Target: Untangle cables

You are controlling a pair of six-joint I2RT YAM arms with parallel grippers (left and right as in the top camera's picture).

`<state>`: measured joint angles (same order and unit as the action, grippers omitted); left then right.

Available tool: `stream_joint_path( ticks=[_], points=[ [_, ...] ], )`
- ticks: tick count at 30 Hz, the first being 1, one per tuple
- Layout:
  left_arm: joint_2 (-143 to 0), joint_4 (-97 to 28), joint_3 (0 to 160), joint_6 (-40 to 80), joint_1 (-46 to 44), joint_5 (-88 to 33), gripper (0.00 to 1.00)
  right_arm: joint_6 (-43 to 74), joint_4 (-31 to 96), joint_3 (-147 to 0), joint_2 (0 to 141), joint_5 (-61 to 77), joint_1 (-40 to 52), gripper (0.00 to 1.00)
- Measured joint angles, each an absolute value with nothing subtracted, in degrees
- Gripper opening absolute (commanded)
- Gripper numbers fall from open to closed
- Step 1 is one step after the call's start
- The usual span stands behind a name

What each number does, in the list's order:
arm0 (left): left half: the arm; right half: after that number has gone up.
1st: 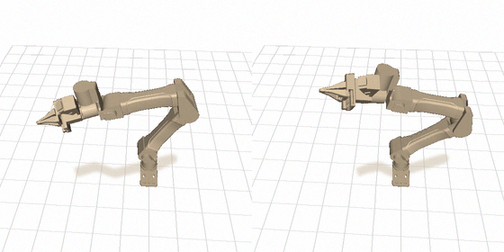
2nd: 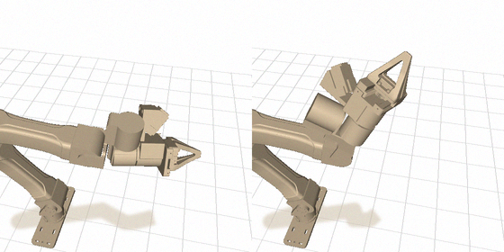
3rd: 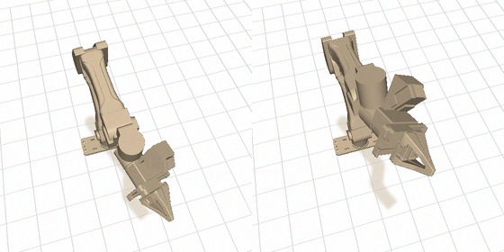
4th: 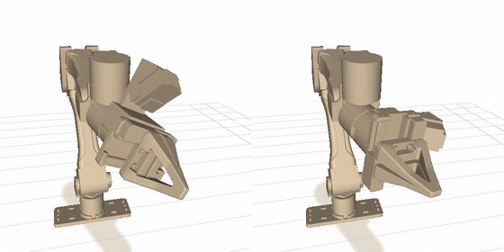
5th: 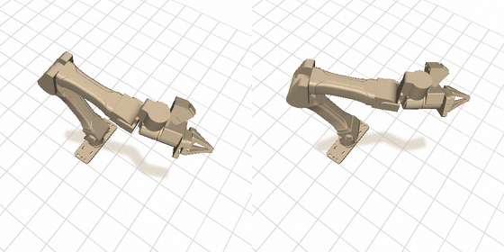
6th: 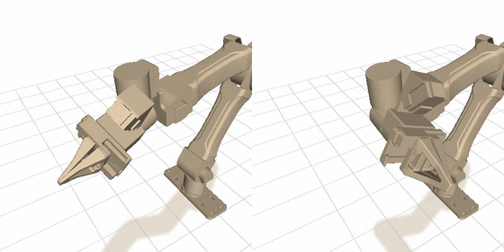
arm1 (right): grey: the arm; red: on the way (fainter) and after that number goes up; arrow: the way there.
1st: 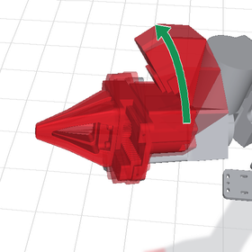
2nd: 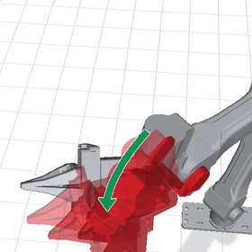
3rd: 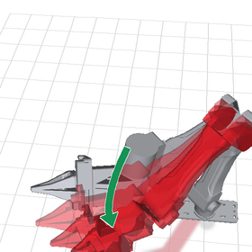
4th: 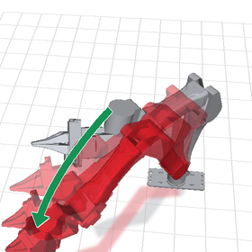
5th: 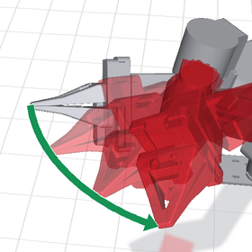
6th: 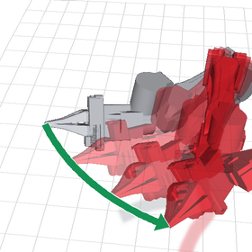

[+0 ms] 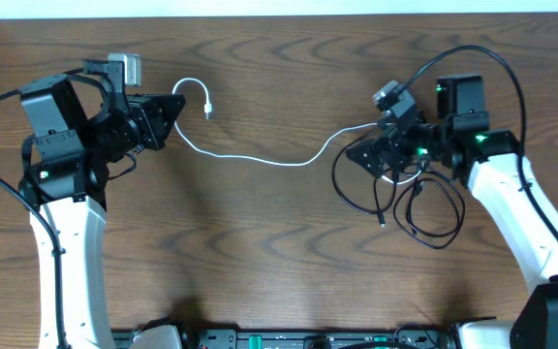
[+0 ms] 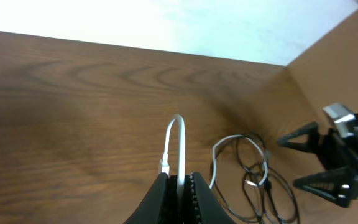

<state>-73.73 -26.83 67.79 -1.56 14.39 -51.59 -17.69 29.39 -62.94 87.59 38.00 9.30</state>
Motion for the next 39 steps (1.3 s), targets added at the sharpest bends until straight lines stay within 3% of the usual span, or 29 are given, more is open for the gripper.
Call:
stream_joint_path(
  ticks=[17,31,39],
  points=[
    [-61.3,-22.1,67.8,0.1,11.4,-55.1,0.12,-17.6,26.0,-62.9,88.2,32.1,16.1,0.99],
    [-57.2,-20.2,67.8,3.2,11.4,-55.2,0.14,-17.0,19.0,-62.9,97.4,32.4,23.2,0.99],
    [-57.2,-20.6,67.8,3.2,11.4,-55.2,0.17,-6.1,22.7,-62.9,98.5,19.2,24.6,0.99]
  ],
)
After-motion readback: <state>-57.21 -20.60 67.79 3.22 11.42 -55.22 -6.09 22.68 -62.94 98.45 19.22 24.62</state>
